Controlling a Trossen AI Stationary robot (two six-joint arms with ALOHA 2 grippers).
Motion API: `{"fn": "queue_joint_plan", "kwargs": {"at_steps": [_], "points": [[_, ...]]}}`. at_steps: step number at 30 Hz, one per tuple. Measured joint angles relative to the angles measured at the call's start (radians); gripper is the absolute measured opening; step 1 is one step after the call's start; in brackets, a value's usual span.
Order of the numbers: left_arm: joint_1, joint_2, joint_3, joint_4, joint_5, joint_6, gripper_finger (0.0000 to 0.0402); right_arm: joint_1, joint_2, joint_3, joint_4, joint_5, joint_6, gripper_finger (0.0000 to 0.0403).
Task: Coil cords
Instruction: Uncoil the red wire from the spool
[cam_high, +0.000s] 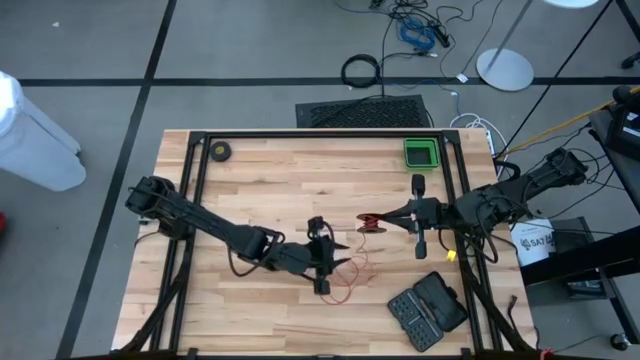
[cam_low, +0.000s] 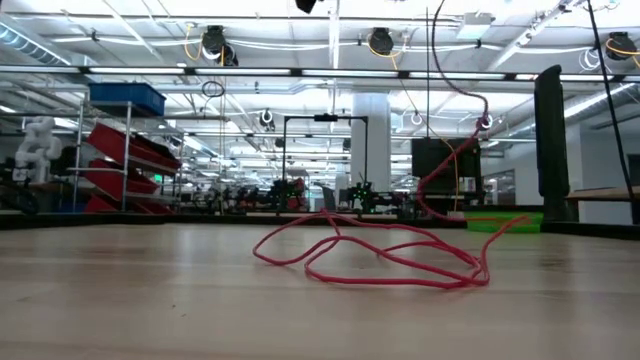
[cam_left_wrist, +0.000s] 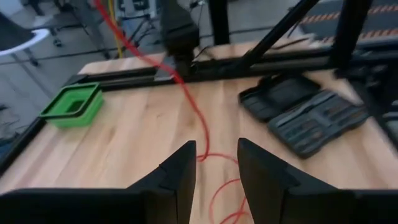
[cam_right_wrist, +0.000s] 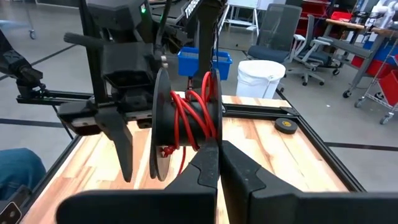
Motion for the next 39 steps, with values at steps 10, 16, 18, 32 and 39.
{"fn": "queue_joint_plan", "kwargs": {"at_steps": [10,16,18,32,39], "points": [[0.000,0.003,0.000,0.006,0.002,-0.033,0.0165,0.000,0.000,0.000,0.000,0.000,0.011,0.0000],[0.001,0.016,0.000,0.010,-0.010,-0.040,0.0216,0.000,0.001,0.000,0.000,0.000,0.011,0.0000],[0.002,0.022,0.000,0.016,-0.033,-0.041,0.0223,0.000,0.001,0.000,0.000,0.001,0.011,0.0000],[0.009,0.088,0.000,0.205,-0.066,-0.016,0.0226,0.000,0.007,0.000,0.000,0.002,0.011,0.0000],[0.027,0.118,0.000,0.235,-0.073,-0.015,0.0226,0.000,0.019,0.000,0.000,0.003,0.006,0.0000]]}}
